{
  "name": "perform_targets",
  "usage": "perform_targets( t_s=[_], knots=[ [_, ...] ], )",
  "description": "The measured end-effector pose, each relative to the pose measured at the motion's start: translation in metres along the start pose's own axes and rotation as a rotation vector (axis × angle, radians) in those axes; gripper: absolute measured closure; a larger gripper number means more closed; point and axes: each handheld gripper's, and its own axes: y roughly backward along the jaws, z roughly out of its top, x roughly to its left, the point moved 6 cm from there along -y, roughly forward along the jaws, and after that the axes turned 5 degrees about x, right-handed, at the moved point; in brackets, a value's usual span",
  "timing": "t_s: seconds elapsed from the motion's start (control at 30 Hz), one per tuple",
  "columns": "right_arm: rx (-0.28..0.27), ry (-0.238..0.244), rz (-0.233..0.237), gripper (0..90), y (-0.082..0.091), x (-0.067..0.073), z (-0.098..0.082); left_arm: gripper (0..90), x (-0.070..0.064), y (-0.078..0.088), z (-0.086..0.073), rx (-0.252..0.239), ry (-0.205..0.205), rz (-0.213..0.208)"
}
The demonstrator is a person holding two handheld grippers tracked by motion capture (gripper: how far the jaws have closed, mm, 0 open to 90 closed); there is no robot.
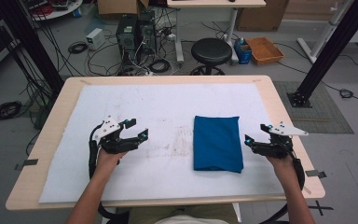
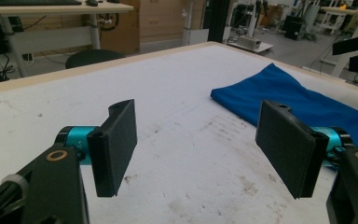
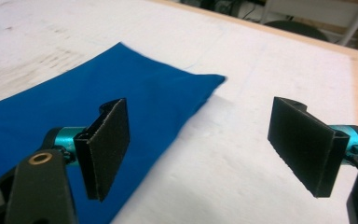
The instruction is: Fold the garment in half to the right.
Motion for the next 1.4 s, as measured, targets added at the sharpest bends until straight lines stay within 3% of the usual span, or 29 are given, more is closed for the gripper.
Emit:
perform_targets(
  t_s=[0.17,0.43,0.77,1.4],
  knots=[
    [-0.002,-0.017,-0.019,20.7,0.004,-0.008,-0.005,29.3,0.005,0.003,-0.002,0.006,0.000,0.003],
    [-0.001,-0.022,-0.015,20.7,0.004,-0.007,-0.005,29.3,0.008,0.006,-0.003,0.001,-0.003,0.014],
    [-0.022,-0.040,-0.035,20.7,0.012,-0.006,-0.005,29.3,-0.002,0.003,-0.003,0.016,-0.047,-0.001],
    [-0.039,-0.061,-0.046,20.7,0.014,-0.009,-0.007,29.3,0.001,0.002,-0.008,0.029,-0.033,0.003]
  ],
)
